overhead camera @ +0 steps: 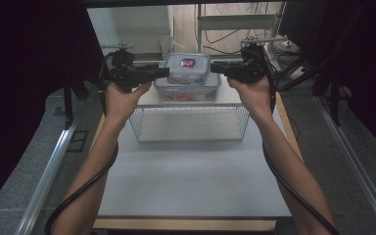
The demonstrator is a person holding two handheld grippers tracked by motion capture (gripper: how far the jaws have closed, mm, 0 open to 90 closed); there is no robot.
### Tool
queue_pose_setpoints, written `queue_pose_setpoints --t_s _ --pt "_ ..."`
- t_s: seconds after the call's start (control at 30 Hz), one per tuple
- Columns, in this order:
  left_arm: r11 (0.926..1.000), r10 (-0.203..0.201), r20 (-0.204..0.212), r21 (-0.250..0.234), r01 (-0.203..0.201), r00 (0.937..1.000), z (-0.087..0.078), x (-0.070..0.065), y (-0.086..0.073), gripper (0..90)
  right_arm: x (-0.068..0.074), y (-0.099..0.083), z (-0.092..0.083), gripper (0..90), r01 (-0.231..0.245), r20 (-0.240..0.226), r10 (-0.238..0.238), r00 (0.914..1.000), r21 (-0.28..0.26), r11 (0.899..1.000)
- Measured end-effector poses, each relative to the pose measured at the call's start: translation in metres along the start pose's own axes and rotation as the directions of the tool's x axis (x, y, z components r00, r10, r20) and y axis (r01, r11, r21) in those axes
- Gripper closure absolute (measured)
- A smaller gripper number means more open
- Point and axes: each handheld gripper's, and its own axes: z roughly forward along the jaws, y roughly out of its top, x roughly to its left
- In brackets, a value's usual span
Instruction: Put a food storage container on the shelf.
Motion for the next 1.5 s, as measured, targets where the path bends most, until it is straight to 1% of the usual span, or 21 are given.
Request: queue_pose_setpoints --t_s 0.03,0.07,0.1,0.13,0.2,0.27,0.3,0.37,0.43,0.5,0.57,0.6,0.87,0.93,1.0,1.07,1.13,1.23,1.33,1.37,1.5 --pt "0.9998 0.020 -0.010 -0.001 -0.020 0.9997 -0.002 -0.002 -0.002 46.8 0.004 -0.004 -0.003 82.8 0.026 0.007 -0.026 0.9996 -0.003 1.000" --pt "0.9992 0.041 -0.028 -0.001 -0.041 0.9988 -0.005 -0.005 -0.005 51.4 0.006 -0.006 -0.005 85.3 0.039 0.008 -0.039 0.9992 -0.003 0.999" --pt "0.9979 0.066 -0.038 0.000 -0.066 0.9971 -0.007 -0.007 -0.008 60.8 0.009 -0.010 -0.006 87.5 0.050 -0.001 -0.050 0.9988 -0.001 0.999" --pt "0.9969 0.078 -0.043 0.003 -0.078 0.9960 -0.007 -0.009 -0.011 65.5 0.011 -0.013 -0.007 89.0 0.054 -0.012 -0.054 0.9985 0.001 0.999" --pt "0.9961 0.088 -0.039 0.013 -0.088 0.9953 -0.007 -0.010 -0.015 76.2 0.014 -0.019 -0.005 89.3 0.061 -0.027 -0.060 0.9978 0.017 0.998" --pt "0.9963 0.085 -0.021 0.016 -0.085 0.9961 -0.004 -0.010 -0.018 84.1 0.017 -0.023 0.000 89.4 0.076 -0.031 -0.075 0.9967 0.041 0.996" --pt "0.9963 0.084 -0.017 0.018 -0.084 0.9963 -0.002 -0.010 -0.019 87.3 0.018 -0.025 0.003 89.4 0.081 -0.034 -0.080 0.9963 0.050 0.995" --pt "0.9960 0.085 -0.005 0.027 -0.085 0.9964 0.002 -0.011 -0.020 89.5 0.019 -0.027 0.009 89.5 0.083 -0.043 -0.081 0.9958 0.059 0.995" --pt "0.9948 0.095 -0.010 0.037 -0.095 0.9954 0.005 -0.012 -0.021 89.7 0.020 -0.028 0.013 89.4 0.090 -0.045 -0.087 0.9952 0.068 0.994" --pt "0.9942 0.101 -0.007 0.040 -0.100 0.9949 0.007 -0.012 -0.021 89.6 0.020 -0.029 0.017 89.4 0.091 -0.047 -0.088 0.9950 0.073 0.993" --pt "0.9947 0.094 -0.010 0.043 -0.094 0.9955 0.009 -0.013 -0.021 89.6 0.019 -0.029 0.019 89.4 0.085 -0.046 -0.081 0.9956 0.075 0.994" --pt "0.9942 0.099 -0.011 0.044 -0.098 0.9951 0.010 -0.013 -0.021 89.5 0.018 -0.029 0.020 89.4 0.081 -0.045 -0.078 0.9959 0.074 0.994" --pt "0.9959 0.077 -0.024 0.050 -0.075 0.9968 0.018 -0.012 -0.020 87.3 0.012 -0.027 0.024 89.4 0.062 -0.031 -0.060 0.9977 0.074 0.995" --pt "0.9952 0.086 -0.015 0.048 -0.085 0.9962 0.019 -0.014 -0.021 86.8 0.011 -0.028 0.024 89.4 0.063 -0.033 -0.060 0.9976 0.072 0.995" --pt "0.9927 0.112 -0.007 0.046 -0.111 0.9937 0.018 -0.018 -0.023 85.2 0.012 -0.030 0.023 89.1 0.065 -0.039 -0.062 0.9973 0.075 0.995" --pt "0.9899 0.134 -0.012 0.048 -0.133 0.9909 0.017 -0.022 -0.026 82.4 0.012 -0.033 0.022 85.4 0.074 -0.044 -0.071 0.9965 0.074 0.994" --pt "0.9887 0.144 -0.010 0.045 -0.143 0.9896 0.015 -0.025 -0.028 79.3 0.012 -0.035 0.020 82.3 0.076 -0.045 -0.073 0.9964 0.072 0.994" --pt "0.9887 0.146 0.000 0.035 -0.146 0.9893 0.012 -0.027 -0.032 72.9 0.011 -0.039 0.016 76.1 0.078 -0.054 -0.075 0.9957 0.066 0.995" --pt "0.9872 0.156 0.014 0.029 -0.157 0.9876 0.009 -0.032 -0.040 66.2 0.012 -0.043 0.012 69.3 0.081 -0.058 -0.077 0.9953 0.064 0.995" --pt "0.9869 0.158 0.018 0.031 -0.159 0.9873 0.008 -0.033 -0.041 63.1 0.013 -0.046 0.010 66.4 0.087 -0.060 -0.084 0.9947 0.059 0.994" --pt "0.9842 0.172 0.027 0.039 -0.173 0.9847 0.005 -0.038 -0.053 54.7 0.017 -0.052 0.005 60.3 0.103 -0.063 -0.099 0.9931 0.064 0.993"
